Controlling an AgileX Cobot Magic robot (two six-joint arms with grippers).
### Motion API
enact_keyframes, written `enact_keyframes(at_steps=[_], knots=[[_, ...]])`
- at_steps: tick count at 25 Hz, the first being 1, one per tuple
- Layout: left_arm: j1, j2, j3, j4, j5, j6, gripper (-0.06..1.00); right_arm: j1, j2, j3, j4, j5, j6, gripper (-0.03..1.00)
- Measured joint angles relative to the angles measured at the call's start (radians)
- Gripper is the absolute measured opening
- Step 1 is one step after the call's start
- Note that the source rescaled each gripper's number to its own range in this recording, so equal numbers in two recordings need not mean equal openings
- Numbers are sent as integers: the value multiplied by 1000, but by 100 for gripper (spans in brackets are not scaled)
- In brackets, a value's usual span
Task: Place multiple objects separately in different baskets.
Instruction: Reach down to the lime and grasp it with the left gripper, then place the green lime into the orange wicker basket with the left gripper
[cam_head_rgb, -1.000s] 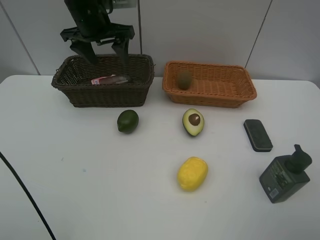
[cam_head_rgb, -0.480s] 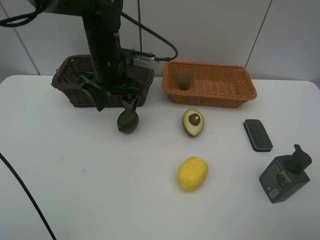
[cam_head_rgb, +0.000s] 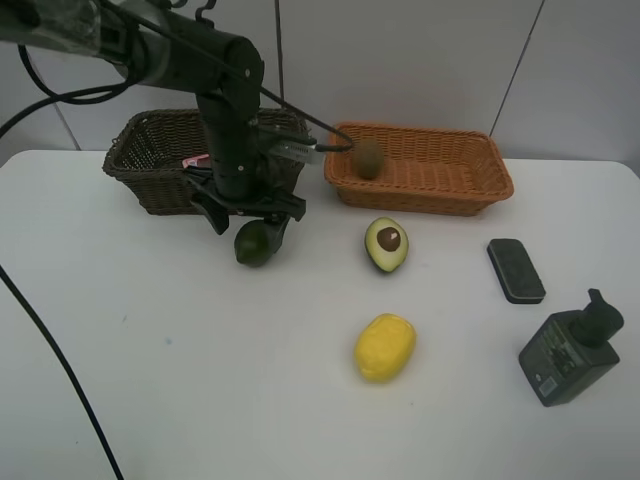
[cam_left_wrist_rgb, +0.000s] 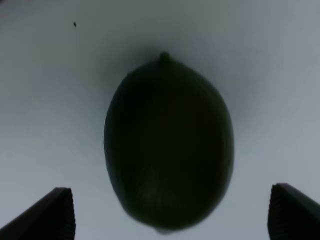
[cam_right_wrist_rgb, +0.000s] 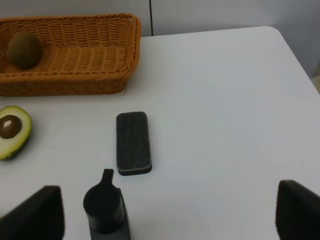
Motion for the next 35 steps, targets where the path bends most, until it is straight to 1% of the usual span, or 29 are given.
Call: enact_keyframes(at_steps=[3, 8, 9, 10, 11, 12, 13, 18, 21, 24, 26, 28, 30, 32, 35], knots=[[0, 35, 2, -1, -46, -17, 100, 0, 0, 0, 0, 0, 0, 100], [0, 67, 2, 0, -72, -46, 100, 0, 0, 0, 0, 0, 0, 100], [0, 66, 2, 4, -78, -57, 98, 0, 0, 0, 0, 0, 0, 100], [0, 66, 2, 7, -82, -69, 93, 0, 0, 0, 0, 0, 0, 100], [0, 66, 2, 11, -84, -76, 81, 0, 0, 0, 0, 0, 0, 100], [0, 66, 2, 13, -85, -79, 65, 0, 0, 0, 0, 0, 0, 100], [0, 66, 2, 15, -85, -80, 54, 0, 0, 0, 0, 0, 0, 100], [0, 66, 2, 14, -45, -80, 55, 0, 0, 0, 0, 0, 0, 100], [0, 44, -15, -10, 25, -70, 55, 0, 0, 0, 0, 0, 0, 100], [0, 4, -115, -86, 89, -17, 55, 0, 0, 0, 0, 0, 0, 100], [0, -11, -204, -181, 94, 38, 55, 0, 0, 0, 0, 0, 0, 100], [-1, -14, -284, -281, 55, 116, 55, 0, 0, 0, 0, 0, 0, 100], [-10, -14, -342, -356, -31, 180, 55, 0, 0, 0, 0, 0, 0, 100], [-23, -16, -369, -387, -149, 215, 55, 0, 0, 0, 0, 0, 0, 100], [-43, 3, -381, -403, -361, 224, 55, 0, 0, 0, 0, 0, 0, 100]])
